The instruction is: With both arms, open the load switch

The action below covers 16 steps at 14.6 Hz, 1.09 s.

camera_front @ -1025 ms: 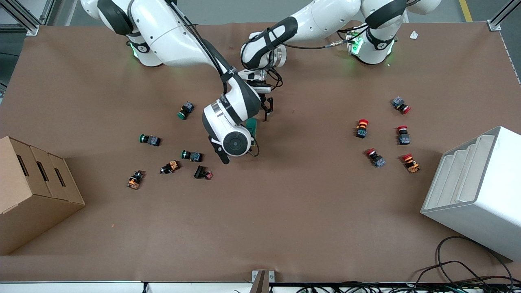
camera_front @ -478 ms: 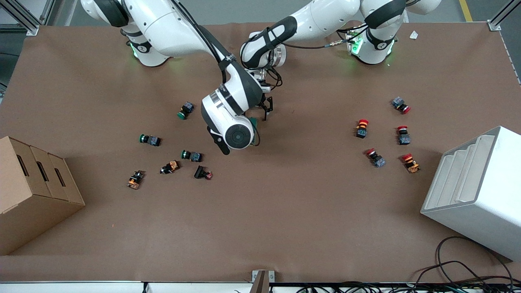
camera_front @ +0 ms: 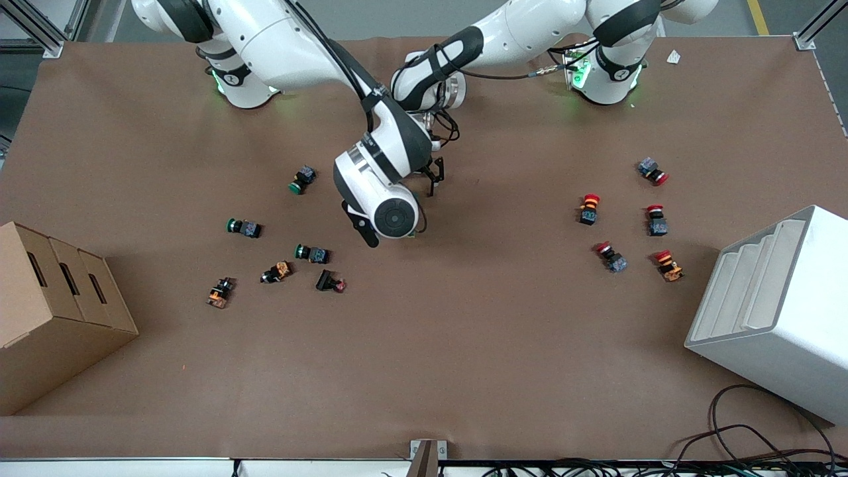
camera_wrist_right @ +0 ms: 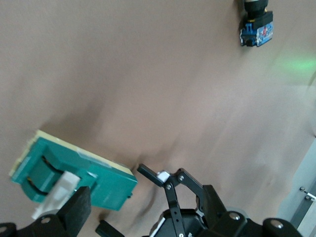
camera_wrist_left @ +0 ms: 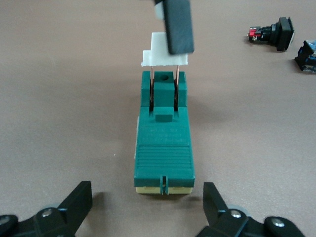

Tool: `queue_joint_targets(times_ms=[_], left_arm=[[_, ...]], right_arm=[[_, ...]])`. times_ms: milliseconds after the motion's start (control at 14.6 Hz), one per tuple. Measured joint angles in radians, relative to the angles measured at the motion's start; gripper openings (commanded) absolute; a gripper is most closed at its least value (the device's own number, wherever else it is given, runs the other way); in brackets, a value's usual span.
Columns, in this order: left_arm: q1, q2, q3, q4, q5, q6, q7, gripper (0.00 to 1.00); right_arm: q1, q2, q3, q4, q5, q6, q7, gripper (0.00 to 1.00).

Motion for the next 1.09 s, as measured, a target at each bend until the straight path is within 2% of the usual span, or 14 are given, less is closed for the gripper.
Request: queue_joint_targets(times_ms=[342,1093], left_arm=[[0.0,0.0,0.0,0.0,0.0,0.0,0.0,0.99],[0.0,0.0,0.0,0.0,0.0,-0.001,0.0,0.99]], right_arm=[[-0.061,-0.001,0.005,0.032,0.022,0.038,-0.032,1.0],[-0.01,0.005,0.015,0.011,0.022,0.064,-0.032,1.0]])
